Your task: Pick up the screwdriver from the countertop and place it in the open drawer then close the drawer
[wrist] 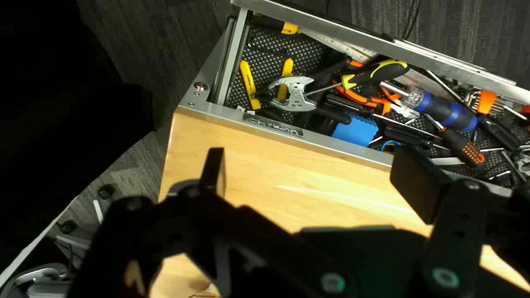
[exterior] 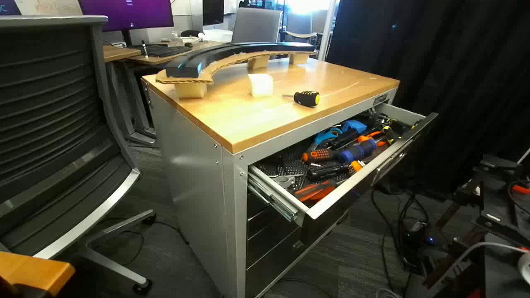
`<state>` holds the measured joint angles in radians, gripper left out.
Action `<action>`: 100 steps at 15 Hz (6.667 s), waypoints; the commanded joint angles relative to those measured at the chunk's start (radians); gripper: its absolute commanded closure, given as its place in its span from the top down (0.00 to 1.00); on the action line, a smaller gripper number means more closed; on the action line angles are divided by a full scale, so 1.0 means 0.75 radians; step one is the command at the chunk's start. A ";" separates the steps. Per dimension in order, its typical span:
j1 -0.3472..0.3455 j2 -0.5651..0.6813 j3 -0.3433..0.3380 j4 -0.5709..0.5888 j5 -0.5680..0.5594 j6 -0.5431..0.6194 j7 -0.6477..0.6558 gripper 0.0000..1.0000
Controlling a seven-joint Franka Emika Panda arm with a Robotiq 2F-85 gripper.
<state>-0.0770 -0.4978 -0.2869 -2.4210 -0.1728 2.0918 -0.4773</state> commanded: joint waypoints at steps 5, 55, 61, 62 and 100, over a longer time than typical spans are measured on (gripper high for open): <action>-0.016 -0.002 0.015 0.024 0.009 -0.001 -0.007 1.00; 0.353 0.936 0.406 0.223 -0.908 0.823 1.257 1.00; 0.199 0.998 0.678 0.169 -0.218 1.031 0.810 1.00; 0.254 1.000 0.641 0.180 -0.145 1.020 0.765 1.00; 0.365 0.909 0.651 0.023 -0.180 0.351 0.595 1.00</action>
<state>0.1729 0.1624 0.2260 -2.3759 -0.3108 2.4225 -0.1243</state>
